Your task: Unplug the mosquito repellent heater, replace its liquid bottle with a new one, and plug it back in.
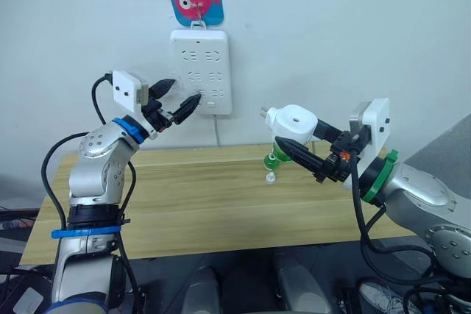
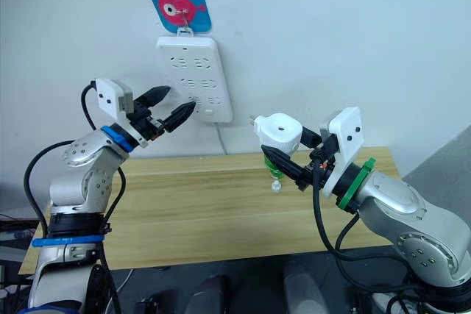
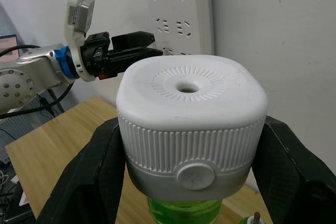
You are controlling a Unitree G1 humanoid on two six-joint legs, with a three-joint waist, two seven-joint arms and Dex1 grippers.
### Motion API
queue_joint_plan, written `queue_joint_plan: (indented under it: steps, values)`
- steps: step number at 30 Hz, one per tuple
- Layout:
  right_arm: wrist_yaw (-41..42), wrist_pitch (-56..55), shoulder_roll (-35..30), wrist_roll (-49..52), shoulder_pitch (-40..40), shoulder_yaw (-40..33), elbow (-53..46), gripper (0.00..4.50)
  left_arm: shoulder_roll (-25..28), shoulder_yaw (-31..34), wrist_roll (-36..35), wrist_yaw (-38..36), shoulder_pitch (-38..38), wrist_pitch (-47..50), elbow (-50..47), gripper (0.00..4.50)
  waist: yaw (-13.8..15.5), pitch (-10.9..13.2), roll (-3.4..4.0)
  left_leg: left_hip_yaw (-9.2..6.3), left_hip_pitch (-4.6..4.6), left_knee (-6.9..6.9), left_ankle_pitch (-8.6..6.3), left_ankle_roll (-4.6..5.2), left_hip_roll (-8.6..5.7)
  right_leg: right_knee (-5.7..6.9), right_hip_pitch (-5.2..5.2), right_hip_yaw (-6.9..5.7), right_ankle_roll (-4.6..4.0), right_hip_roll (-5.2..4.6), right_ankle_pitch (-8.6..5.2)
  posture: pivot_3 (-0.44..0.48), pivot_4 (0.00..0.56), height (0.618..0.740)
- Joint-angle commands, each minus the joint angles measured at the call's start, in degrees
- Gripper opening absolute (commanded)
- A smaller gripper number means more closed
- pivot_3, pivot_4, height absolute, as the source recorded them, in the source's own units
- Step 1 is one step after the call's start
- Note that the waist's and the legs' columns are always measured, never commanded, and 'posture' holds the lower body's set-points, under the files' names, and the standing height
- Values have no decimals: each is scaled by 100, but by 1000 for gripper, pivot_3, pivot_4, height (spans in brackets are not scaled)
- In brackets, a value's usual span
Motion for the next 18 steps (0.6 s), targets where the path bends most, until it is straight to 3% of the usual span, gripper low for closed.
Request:
queue_joint_plan:
  steps: [1, 11, 14, 18]
  values:
    - [-6, -47, -16, 32, -40, -106, -254, 2957, 21, -88, 1, -297, -208, -76, 0, 4102, -8, 0, 0, 0, -1, 0, 0, 0, 0, 0, 0, -1, 0, 0, 0, -216, 201, 725]
    - [41, -20, -18, 44, -64, -4, -276, 2957, 62, -183, -61, -822, -444, 97, 24, 4102, -69, 0, 0, -1, -2, 1, 0, 0, -1, 0, 0, 0, 0, 0, 0, -214, 200, 725]
    - [39, 5, 36, -56, -173, 151, -238, 2957, 30, -166, -82, -873, -482, 156, 40, 3546, -91, 0, 0, -2, -2, 1, 0, 0, -1, 0, 0, -1, 0, 0, 0, -214, 200, 725]
    - [56, 6, 188, -538, -310, 617, -105, 2957, -15, -189, -59, -888, -493, 184, 83, 2287, -106, 0, 0, -3, -2, 1, 0, 0, -1, 0, 0, -1, 0, 0, 0, -213, 197, 725]
